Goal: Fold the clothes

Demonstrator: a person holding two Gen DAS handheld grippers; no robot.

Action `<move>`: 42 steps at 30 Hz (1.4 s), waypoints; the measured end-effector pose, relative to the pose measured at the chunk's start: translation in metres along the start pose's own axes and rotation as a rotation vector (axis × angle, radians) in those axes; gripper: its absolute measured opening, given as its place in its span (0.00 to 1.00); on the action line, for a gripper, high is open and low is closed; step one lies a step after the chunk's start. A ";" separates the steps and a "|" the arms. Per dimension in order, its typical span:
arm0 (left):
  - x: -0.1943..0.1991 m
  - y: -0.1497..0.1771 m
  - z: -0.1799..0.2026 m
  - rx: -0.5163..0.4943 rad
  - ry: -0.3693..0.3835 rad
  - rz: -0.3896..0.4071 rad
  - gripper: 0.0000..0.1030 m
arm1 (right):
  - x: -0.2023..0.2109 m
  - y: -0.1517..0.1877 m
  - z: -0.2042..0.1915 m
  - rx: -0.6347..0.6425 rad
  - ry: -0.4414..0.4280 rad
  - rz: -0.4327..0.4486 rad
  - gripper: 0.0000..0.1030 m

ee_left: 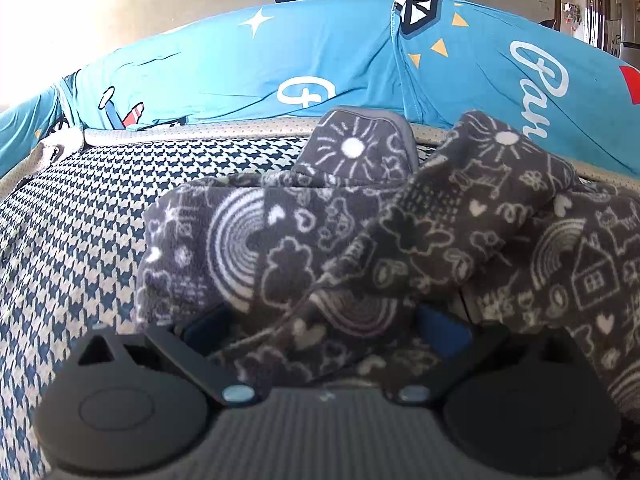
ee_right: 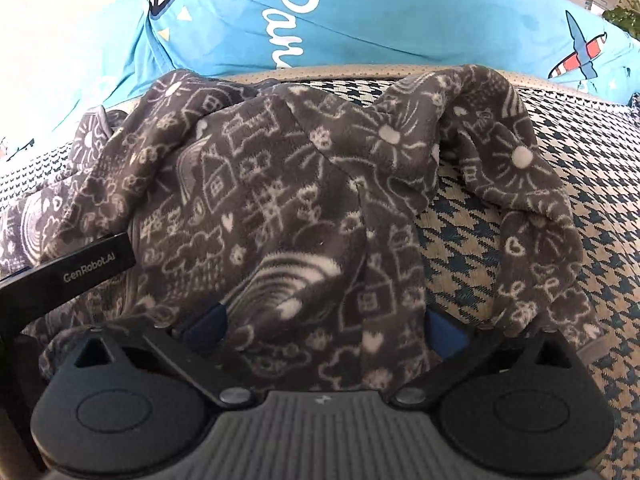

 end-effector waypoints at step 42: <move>0.000 0.000 -0.001 -0.007 0.006 0.000 1.00 | -0.012 0.008 -0.015 -0.001 0.012 0.167 1.00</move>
Point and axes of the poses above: each gripper's, at about its wrist camera, not at the fingertips, and x roughly against the way its jaws point, z to its right, y to its underside, the point moved 2 cm from there along -x, roughly the way its jaws point, and after that the axes turned 9 degrees about -x, right-handed, at the moved point
